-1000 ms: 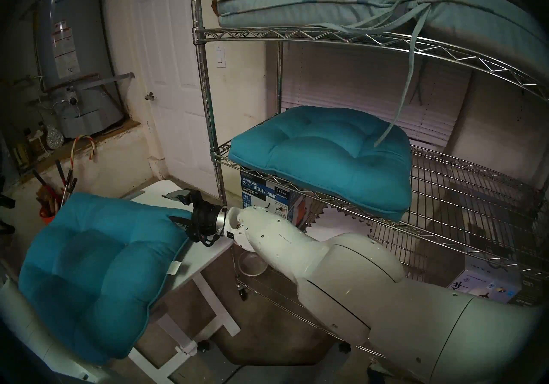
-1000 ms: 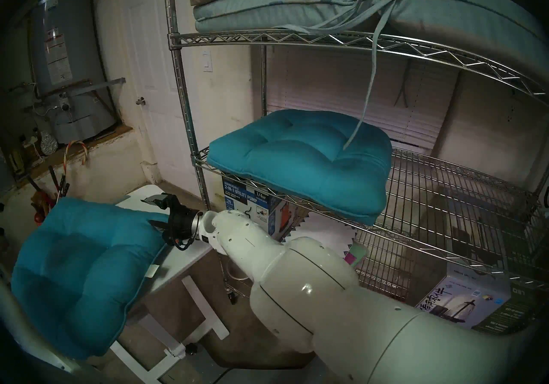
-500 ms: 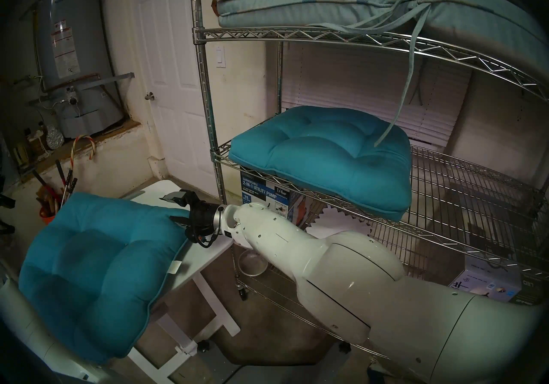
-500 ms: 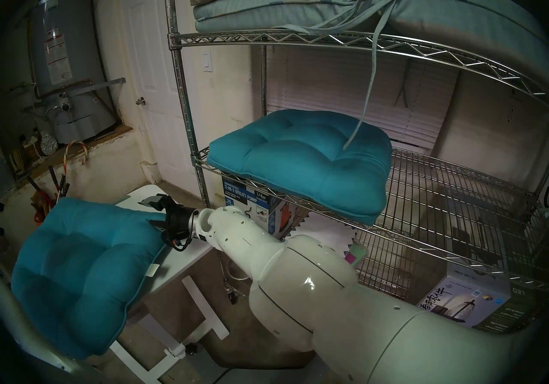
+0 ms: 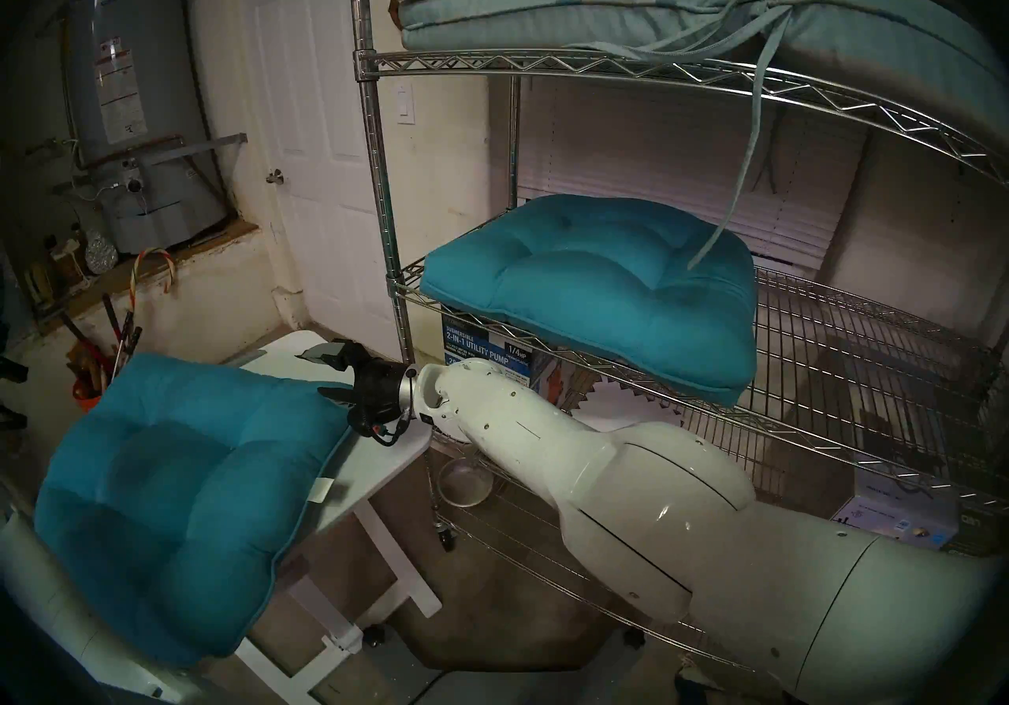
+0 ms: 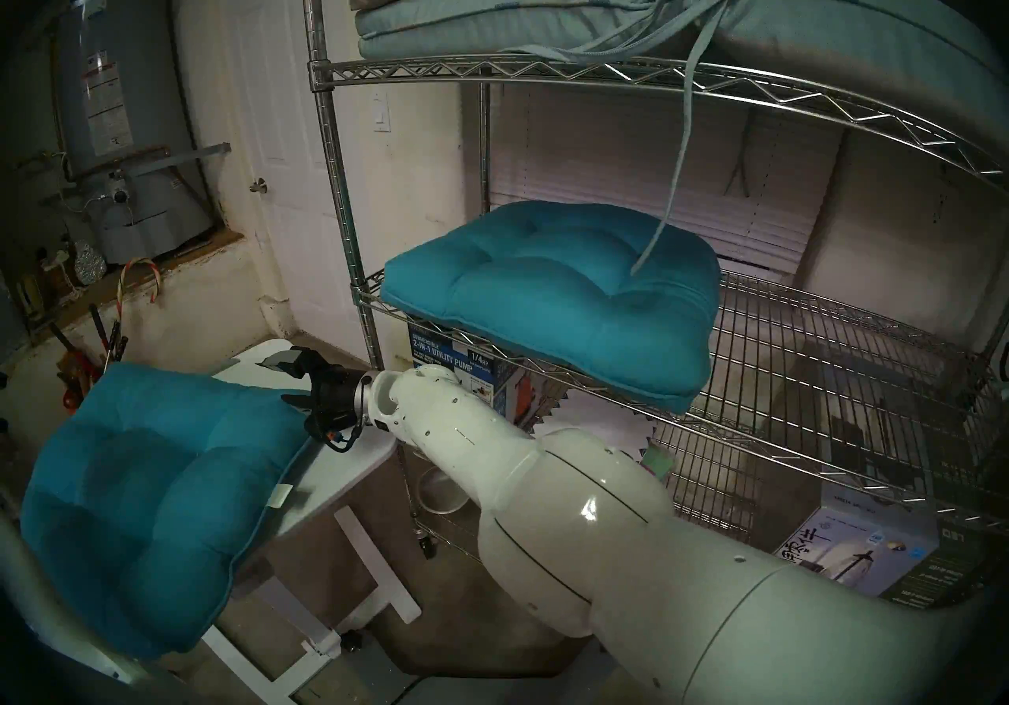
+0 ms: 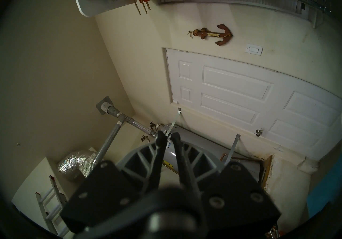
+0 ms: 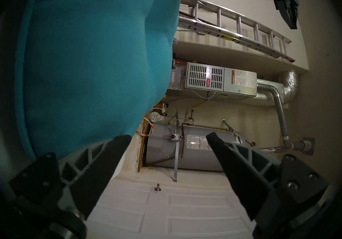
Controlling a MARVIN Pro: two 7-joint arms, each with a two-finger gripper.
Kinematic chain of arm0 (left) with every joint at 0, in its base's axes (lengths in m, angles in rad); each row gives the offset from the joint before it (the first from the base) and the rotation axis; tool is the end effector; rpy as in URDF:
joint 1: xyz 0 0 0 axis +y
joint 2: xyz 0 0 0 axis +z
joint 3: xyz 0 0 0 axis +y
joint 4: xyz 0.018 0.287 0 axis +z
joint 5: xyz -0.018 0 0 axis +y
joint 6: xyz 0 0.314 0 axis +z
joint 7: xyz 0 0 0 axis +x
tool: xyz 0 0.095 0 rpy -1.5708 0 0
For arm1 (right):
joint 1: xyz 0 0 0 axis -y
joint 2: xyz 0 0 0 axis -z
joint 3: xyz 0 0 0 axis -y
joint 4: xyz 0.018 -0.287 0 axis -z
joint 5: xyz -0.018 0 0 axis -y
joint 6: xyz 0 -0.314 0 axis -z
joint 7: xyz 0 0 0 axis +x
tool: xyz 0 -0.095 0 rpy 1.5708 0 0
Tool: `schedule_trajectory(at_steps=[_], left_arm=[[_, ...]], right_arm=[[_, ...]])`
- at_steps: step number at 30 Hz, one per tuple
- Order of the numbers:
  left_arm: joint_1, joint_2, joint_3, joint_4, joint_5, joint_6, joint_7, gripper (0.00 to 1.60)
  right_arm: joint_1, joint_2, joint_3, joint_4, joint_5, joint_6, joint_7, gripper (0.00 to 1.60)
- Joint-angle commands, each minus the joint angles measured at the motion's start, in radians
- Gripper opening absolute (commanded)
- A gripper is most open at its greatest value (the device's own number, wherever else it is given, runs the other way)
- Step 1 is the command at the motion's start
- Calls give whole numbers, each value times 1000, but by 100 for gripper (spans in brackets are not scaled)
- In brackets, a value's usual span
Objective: Take cushion off the shelf
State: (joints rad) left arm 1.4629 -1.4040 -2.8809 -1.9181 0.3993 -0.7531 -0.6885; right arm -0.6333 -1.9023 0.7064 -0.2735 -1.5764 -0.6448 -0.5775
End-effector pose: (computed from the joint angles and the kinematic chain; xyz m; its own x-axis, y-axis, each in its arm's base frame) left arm 0.1757 0.3519 -0.0820 0.0230 -0.9691 0.2456 0.5632 -0.1904 -0.8041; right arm 0.4872 0.3479 -0.2804 -0.9668 0.1827 -0.1786 -0.1649 0.0877 0.9824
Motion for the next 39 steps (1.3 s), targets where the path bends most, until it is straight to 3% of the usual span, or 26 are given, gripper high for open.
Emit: schedule_trajectory(at_steps=[1,20,39], left_arm=[[0,12,1,-15,-2,-2,6,68],[0,12,1,-14,-2,-2,6,68],[0,12,1,-16,-1,-2,7,68]], right_arm=[[-5,29,-20,-78,-23,2,-14,160],[-56,173,-75,-290,-133,81,59,160],[-207,300,-49,-568,-151,129,268,160]])
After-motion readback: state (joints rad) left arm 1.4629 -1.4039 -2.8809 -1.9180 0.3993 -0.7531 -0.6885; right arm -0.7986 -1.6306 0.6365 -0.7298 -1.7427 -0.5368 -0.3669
